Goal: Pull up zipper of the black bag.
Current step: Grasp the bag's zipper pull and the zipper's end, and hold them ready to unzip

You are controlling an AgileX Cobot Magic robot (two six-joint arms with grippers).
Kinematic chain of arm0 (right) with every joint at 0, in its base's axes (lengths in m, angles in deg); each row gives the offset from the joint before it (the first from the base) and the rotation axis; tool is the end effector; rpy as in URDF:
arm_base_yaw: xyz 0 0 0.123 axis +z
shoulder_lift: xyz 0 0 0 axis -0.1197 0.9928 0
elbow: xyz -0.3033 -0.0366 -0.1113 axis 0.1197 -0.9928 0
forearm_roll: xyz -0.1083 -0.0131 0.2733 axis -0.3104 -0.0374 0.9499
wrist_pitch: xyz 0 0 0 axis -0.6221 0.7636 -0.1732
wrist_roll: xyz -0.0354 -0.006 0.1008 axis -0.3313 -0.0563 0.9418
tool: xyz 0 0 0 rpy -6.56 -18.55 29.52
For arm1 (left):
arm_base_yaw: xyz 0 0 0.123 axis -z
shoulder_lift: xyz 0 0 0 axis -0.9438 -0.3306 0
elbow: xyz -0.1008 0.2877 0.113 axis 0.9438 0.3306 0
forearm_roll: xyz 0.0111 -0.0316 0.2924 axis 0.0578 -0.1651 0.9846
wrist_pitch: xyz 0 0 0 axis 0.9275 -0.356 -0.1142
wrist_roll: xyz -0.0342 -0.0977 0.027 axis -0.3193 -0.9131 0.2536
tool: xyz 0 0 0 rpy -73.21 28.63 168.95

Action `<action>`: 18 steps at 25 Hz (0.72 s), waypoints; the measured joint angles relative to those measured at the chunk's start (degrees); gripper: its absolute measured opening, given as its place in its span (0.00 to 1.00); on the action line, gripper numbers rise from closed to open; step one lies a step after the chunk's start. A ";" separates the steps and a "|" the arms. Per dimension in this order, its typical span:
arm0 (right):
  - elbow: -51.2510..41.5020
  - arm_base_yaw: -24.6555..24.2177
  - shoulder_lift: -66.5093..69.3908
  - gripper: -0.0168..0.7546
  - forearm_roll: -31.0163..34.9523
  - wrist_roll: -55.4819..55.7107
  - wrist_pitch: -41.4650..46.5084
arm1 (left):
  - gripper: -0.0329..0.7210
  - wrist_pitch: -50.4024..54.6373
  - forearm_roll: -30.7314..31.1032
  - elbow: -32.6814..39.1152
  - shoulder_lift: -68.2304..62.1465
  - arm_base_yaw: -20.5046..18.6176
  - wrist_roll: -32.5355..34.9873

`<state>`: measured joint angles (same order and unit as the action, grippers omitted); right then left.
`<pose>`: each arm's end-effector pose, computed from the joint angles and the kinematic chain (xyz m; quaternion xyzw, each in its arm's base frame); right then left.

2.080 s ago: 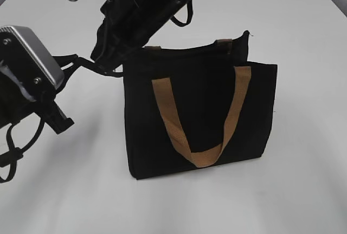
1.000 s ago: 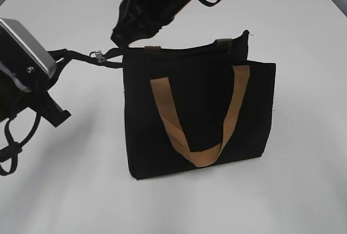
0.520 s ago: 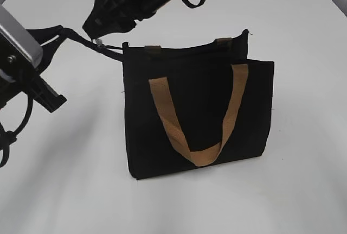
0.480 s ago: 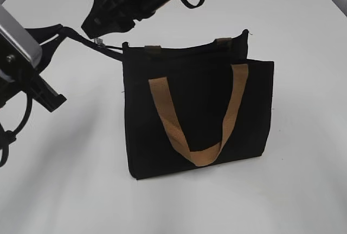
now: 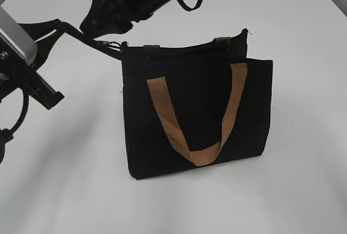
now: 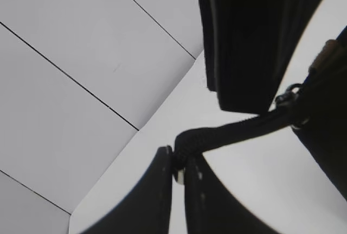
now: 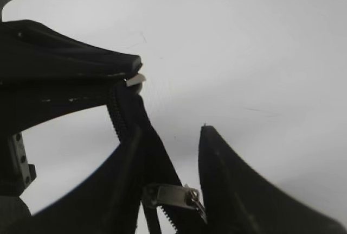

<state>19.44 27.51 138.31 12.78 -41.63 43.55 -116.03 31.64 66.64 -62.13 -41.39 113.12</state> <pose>0.3960 0.3337 0.3097 -0.4670 0.7595 0.2885 0.3490 0.2422 -0.1214 0.2346 0.4386 0.5602 0.1885 0.6769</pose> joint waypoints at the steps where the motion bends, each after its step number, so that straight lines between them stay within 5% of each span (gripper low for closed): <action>1: 0.00 0.00 0.00 0.37 -1.15 0.00 0.06 | 0.08 0.00 0.00 0.00 0.00 0.00 0.00; 18: 0.00 -1.64 -2.55 0.34 -11.85 -3.86 4.90 | 0.08 0.05 -0.22 0.00 0.00 0.06 -1.24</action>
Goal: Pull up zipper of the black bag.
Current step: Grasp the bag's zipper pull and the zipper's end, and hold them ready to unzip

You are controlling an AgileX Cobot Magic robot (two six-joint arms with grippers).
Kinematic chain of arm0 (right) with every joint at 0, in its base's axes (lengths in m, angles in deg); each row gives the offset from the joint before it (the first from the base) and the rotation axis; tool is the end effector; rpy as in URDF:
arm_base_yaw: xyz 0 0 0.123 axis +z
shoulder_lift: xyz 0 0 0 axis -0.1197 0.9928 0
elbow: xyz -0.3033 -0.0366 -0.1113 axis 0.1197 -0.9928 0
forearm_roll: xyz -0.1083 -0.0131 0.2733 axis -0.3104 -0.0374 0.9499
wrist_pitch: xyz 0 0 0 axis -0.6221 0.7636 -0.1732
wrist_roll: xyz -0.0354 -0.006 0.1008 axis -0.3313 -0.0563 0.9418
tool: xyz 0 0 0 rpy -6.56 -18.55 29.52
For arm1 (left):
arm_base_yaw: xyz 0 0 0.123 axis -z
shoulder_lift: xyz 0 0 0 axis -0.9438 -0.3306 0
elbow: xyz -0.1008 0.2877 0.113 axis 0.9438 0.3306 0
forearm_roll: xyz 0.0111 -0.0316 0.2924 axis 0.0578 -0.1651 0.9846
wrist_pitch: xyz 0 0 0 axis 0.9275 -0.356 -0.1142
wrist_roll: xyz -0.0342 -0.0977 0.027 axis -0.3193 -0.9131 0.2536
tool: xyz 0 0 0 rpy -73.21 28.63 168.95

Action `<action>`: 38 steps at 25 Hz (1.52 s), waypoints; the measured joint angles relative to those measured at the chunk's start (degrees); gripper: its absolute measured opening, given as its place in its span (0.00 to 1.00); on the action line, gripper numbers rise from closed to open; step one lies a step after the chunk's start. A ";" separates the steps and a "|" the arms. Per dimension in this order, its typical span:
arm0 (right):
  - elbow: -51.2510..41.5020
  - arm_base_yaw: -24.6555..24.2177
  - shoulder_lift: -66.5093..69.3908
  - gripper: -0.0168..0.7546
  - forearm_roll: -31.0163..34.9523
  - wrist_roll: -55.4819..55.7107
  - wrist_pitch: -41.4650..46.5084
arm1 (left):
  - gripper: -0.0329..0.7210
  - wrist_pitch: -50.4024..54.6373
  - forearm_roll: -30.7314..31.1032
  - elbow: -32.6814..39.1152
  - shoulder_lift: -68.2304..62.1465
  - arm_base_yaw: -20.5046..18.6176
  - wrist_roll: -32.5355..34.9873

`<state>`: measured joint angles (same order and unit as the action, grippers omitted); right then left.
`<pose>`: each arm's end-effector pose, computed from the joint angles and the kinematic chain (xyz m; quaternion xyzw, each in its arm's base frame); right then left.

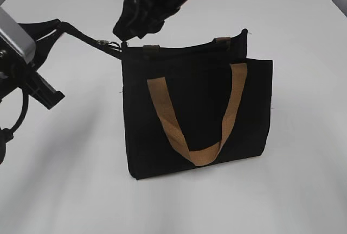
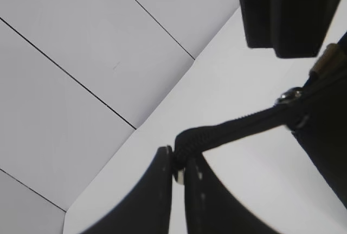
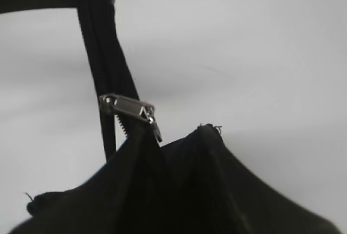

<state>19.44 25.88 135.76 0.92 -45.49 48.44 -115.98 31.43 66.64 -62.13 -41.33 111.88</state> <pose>0.3949 0.3066 0.3186 -0.5557 0.7325 0.1991 0.3393 0.2421 -0.1214 0.2345 0.4316 0.5661 0.1808 0.6786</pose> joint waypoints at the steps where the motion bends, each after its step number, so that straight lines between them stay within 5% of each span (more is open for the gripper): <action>1: 0.00 0.00 0.00 0.34 -0.20 -0.95 0.49 | 0.08 0.00 0.00 0.00 0.00 0.00 -0.04; 38: 0.00 3.34 3.62 0.31 -0.65 -14.31 -2.39 | 0.08 0.00 -0.41 0.00 0.00 0.00 -0.85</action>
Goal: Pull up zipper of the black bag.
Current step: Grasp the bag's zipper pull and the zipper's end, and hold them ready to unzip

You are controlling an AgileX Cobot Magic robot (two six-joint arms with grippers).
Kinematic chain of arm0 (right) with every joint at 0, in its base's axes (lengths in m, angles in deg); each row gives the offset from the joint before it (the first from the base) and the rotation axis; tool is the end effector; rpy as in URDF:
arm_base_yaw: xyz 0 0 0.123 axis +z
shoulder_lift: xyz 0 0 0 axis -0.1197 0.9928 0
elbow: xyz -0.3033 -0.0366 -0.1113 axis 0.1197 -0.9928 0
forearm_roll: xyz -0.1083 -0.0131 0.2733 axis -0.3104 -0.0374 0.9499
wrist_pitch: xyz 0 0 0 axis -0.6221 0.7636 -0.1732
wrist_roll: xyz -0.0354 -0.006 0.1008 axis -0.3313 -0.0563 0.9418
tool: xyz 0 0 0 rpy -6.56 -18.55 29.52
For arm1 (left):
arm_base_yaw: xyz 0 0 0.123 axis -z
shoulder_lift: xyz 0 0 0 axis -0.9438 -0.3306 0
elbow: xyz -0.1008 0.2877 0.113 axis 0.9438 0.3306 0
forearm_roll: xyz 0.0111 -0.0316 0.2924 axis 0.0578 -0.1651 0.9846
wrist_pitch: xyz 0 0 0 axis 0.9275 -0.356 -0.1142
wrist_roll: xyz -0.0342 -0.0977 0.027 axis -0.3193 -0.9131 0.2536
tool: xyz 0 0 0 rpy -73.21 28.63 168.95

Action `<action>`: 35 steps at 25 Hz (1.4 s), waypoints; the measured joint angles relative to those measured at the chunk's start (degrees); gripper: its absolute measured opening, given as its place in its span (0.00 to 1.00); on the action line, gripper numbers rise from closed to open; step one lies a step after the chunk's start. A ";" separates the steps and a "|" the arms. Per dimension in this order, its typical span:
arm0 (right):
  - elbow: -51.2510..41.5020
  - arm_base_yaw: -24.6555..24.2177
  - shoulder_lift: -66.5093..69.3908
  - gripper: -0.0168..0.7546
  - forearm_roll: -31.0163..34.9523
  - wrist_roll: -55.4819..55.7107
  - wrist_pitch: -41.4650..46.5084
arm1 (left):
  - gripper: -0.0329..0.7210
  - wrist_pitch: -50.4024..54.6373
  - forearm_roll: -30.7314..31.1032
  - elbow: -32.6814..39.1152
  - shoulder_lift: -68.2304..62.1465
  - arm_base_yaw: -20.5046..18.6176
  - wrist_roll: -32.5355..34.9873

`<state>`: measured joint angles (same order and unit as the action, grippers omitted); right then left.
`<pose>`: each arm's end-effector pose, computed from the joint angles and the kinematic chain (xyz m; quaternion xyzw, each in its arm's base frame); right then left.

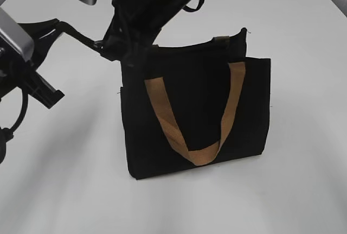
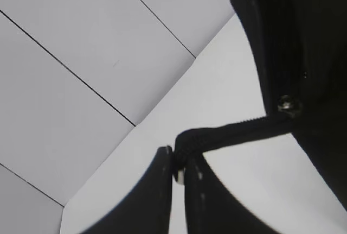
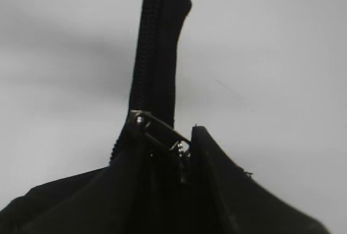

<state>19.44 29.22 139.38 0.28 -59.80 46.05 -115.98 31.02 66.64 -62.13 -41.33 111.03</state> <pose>0.3899 0.3359 0.2881 -0.6586 0.6504 0.1574 0.3442 0.2424 -0.1209 0.2344 0.4247 0.5716 0.1759 0.6797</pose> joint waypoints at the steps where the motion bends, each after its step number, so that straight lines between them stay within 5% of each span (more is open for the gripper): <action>1: 0.00 0.05 0.00 0.27 0.00 -0.07 -0.36 | 0.08 0.00 -0.06 0.00 0.00 0.00 0.00; 6: 0.00 0.05 0.00 0.05 -0.11 -0.14 -0.90 | 0.08 0.00 -0.25 0.00 0.00 0.00 -0.03; 16: 0.00 -0.14 -2.78 0.05 -3.44 5.36 0.51 | 0.08 3.69 -5.90 -0.07 0.00 0.39 -0.36; 29: 0.00 -1.60 -4.84 0.05 -8.02 16.63 6.95 | 0.08 13.09 -7.09 -1.45 0.50 1.95 -19.58; 35: -0.46 -1.67 -5.91 0.05 -5.71 16.68 4.82 | 0.08 16.03 -7.15 -1.71 0.90 1.95 -22.67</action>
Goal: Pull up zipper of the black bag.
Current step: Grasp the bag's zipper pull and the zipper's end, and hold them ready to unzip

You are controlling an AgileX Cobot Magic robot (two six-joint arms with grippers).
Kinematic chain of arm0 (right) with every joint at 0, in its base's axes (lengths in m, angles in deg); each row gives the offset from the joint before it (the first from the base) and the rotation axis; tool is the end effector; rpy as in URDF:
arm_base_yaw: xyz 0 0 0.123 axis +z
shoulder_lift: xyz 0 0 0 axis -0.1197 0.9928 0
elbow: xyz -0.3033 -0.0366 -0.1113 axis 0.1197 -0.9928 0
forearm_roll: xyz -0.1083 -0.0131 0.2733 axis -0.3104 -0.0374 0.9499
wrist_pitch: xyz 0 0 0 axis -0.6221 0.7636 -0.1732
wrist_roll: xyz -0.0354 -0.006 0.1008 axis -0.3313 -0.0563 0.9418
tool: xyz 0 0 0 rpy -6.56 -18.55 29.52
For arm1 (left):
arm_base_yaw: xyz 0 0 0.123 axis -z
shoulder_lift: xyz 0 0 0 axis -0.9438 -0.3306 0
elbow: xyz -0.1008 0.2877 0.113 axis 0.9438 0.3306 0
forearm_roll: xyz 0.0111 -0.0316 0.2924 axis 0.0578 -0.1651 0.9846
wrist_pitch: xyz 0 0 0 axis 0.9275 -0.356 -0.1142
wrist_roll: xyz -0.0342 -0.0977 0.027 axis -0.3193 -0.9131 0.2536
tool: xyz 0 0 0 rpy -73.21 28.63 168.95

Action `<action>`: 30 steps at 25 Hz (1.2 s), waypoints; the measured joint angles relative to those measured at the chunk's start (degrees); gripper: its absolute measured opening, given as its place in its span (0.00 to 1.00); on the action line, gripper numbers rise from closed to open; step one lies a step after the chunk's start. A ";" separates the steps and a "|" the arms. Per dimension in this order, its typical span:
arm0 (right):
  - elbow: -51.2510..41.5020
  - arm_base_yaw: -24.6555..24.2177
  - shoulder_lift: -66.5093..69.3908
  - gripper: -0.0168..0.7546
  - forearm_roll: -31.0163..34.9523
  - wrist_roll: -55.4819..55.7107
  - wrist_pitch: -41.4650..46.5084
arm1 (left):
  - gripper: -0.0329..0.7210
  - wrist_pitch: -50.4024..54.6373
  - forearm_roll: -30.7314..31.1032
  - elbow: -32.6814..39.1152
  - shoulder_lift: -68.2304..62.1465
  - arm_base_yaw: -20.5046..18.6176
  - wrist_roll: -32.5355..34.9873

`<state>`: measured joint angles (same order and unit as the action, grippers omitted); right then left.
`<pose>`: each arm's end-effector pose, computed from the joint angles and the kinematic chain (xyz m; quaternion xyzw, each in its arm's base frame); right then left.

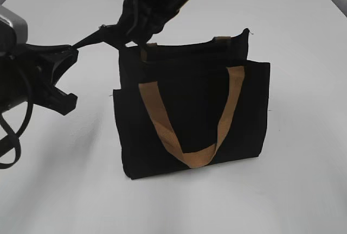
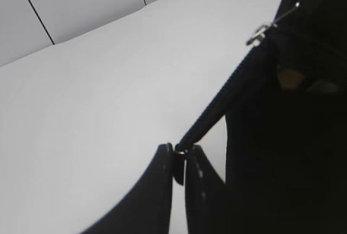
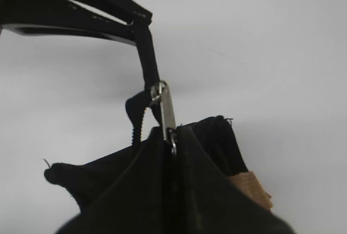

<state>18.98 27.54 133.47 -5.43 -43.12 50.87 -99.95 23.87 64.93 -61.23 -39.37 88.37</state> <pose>0.3785 0.3056 0.3286 -0.5845 0.7250 0.1674 0.3237 0.2399 -0.1266 0.2176 0.3027 0.7320 0.0042 0.6103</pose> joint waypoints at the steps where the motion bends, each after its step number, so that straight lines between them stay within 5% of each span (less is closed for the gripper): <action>1: -0.12 -0.05 -0.12 0.05 0.64 0.00 -0.80 | 0.08 0.00 -0.19 -0.05 0.17 0.00 -0.07; 21: 0.03 1.37 -0.96 0.05 6.37 -2.52 2.59 | 0.08 5.55 -1.96 1.05 13.64 -0.49 -9.27; 30: 0.08 1.42 -0.96 0.35 3.56 -2.59 3.43 | 0.08 4.53 -2.83 1.17 14.03 -1.81 -11.20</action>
<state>19.07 28.96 132.51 -1.87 -45.71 54.30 -95.41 21.04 66.10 -47.20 -41.18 77.16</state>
